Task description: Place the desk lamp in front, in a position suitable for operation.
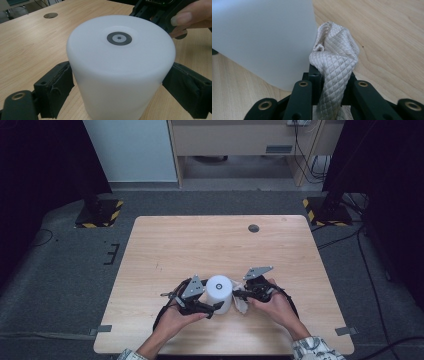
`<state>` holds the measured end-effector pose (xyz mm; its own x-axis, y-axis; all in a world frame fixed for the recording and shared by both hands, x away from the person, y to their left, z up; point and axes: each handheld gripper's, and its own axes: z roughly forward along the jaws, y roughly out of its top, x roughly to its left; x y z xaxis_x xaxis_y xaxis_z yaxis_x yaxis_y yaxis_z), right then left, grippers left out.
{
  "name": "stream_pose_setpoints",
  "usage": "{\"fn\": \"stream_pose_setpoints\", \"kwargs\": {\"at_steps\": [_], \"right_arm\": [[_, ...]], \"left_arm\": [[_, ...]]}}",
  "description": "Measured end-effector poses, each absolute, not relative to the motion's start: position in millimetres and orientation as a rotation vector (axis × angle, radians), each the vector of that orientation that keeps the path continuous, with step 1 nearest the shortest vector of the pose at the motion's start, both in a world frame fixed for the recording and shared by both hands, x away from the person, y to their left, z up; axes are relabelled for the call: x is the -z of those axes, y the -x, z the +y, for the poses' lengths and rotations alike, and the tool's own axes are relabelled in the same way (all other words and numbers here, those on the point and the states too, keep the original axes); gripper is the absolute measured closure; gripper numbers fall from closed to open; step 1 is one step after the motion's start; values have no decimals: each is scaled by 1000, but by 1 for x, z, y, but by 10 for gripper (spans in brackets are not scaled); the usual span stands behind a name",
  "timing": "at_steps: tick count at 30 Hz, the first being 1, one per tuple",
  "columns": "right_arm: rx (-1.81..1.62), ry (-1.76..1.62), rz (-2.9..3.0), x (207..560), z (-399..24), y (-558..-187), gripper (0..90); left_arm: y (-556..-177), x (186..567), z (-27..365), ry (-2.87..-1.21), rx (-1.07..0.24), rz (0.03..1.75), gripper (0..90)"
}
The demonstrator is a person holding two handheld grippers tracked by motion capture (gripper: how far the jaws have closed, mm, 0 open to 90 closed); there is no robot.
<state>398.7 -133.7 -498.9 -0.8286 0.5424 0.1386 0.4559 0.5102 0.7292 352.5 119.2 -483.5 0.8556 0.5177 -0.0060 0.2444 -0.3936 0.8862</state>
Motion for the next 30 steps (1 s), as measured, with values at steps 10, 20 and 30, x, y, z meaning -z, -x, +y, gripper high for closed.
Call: {"fn": "stream_pose_setpoints", "kwargs": {"at_steps": [10,20,30], "right_arm": [[-1443,-835,2502,456,-142,-397,772],[-1316,-842,2576,477,-130,-406,773],[-1165,-827,2681,492,-119,-415,773]], "left_arm": [[-353,483,119,-1993,-331,559,95],[-354,484,118,-2000,-329,558,91],[-353,483,118,-2002,-334,557,91]]}}
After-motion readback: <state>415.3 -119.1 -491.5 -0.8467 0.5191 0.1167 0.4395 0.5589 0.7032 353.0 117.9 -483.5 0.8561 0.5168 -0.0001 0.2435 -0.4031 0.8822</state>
